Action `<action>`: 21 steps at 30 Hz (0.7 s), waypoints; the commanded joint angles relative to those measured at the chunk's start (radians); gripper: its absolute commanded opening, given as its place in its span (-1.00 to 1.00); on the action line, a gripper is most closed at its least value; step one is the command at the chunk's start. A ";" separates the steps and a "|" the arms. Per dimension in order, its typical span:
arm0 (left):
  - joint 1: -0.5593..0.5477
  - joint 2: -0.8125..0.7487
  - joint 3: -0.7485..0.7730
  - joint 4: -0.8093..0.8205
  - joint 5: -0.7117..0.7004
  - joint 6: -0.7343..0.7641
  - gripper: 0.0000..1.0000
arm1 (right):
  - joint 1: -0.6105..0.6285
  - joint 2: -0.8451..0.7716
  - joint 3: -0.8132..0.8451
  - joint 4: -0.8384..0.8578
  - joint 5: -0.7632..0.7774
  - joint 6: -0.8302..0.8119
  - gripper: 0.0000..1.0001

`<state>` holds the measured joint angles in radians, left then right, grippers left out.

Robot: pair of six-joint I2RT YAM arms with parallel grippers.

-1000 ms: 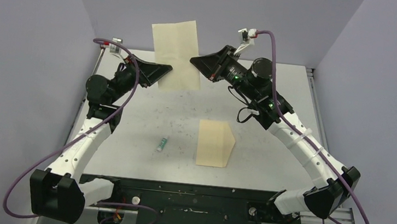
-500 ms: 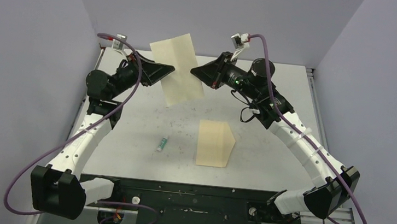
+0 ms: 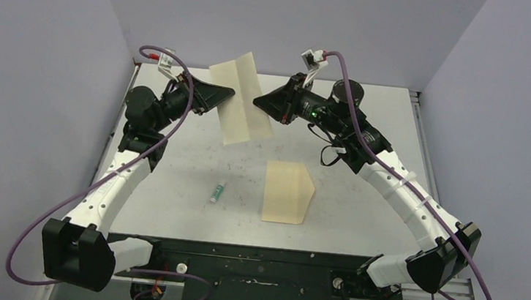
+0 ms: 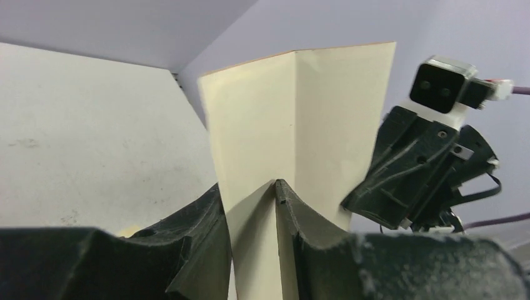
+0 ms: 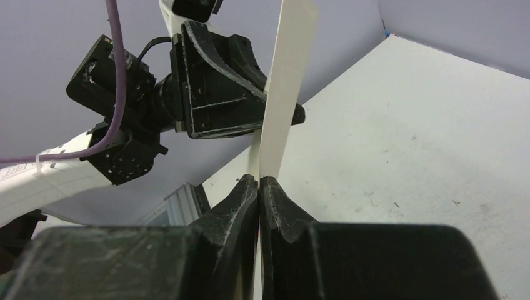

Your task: Place the letter into the envelope and seal it

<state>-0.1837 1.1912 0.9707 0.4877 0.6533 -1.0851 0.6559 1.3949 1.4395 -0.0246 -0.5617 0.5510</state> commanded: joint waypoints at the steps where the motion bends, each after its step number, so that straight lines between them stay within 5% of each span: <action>1: -0.005 -0.047 0.040 -0.123 -0.127 0.083 -0.47 | 0.007 -0.004 0.020 0.047 0.041 -0.036 -0.89; 12: -0.003 -0.034 -0.028 0.076 -0.066 -0.066 -0.63 | 0.007 0.037 0.034 0.040 0.061 -0.041 -0.89; 21: -0.004 -0.044 -0.035 0.066 -0.075 -0.063 -0.94 | 0.007 0.052 0.045 0.028 0.082 -0.063 -0.89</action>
<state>-0.1871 1.1709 0.9360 0.5018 0.5800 -1.1442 0.6563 1.4479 1.4399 -0.0261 -0.4965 0.5217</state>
